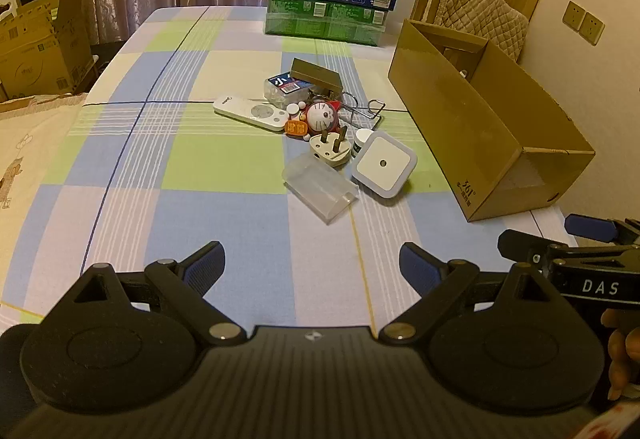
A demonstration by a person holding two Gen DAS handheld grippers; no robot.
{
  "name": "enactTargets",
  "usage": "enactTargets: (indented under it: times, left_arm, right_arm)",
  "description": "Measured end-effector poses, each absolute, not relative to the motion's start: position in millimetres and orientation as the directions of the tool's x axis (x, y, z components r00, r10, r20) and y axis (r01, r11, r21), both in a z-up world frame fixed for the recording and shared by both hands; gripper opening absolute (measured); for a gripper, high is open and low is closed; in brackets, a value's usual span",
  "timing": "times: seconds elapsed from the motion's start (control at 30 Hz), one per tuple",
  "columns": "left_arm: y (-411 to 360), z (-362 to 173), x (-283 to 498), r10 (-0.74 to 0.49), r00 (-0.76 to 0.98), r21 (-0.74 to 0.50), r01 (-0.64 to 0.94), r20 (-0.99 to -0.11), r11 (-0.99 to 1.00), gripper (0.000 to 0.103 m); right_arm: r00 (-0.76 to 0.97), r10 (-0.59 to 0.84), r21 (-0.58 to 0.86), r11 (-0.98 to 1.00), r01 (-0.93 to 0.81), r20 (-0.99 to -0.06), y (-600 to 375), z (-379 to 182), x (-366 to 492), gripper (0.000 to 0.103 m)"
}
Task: Organize rigid objects
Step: 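Move left tool toward clear plastic cup while right tool approaches white square night light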
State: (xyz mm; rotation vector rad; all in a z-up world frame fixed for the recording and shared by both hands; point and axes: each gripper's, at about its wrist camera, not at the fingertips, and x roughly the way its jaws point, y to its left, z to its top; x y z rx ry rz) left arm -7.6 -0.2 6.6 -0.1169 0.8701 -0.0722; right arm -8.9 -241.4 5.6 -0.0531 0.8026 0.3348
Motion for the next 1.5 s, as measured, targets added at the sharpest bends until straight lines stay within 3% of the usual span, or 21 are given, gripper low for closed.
enactTargets:
  times: [0.67, 1.27, 1.5]
  left_arm:
    - [10, 5, 9, -0.121, 0.653, -0.099, 0.07, -0.748, 0.993, 0.091]
    - [11, -36, 94, -0.285, 0.574, 0.034, 0.481, -0.768, 0.876, 0.091]
    - [10, -63, 115, -0.321, 0.528, 0.052, 0.575, -0.786, 0.817, 0.091]
  right_arm:
    - [0.645, 0.284, 0.046, 0.932, -0.36, -0.709, -235, 1, -9, 0.101]
    - [0.601, 0.368, -0.003, 0.852, -0.524, -0.709, -208, -35, 19, 0.1]
    - [0.607, 0.341, -0.122, 0.797, -0.592, -0.718, -186, -55, 38, 0.089]
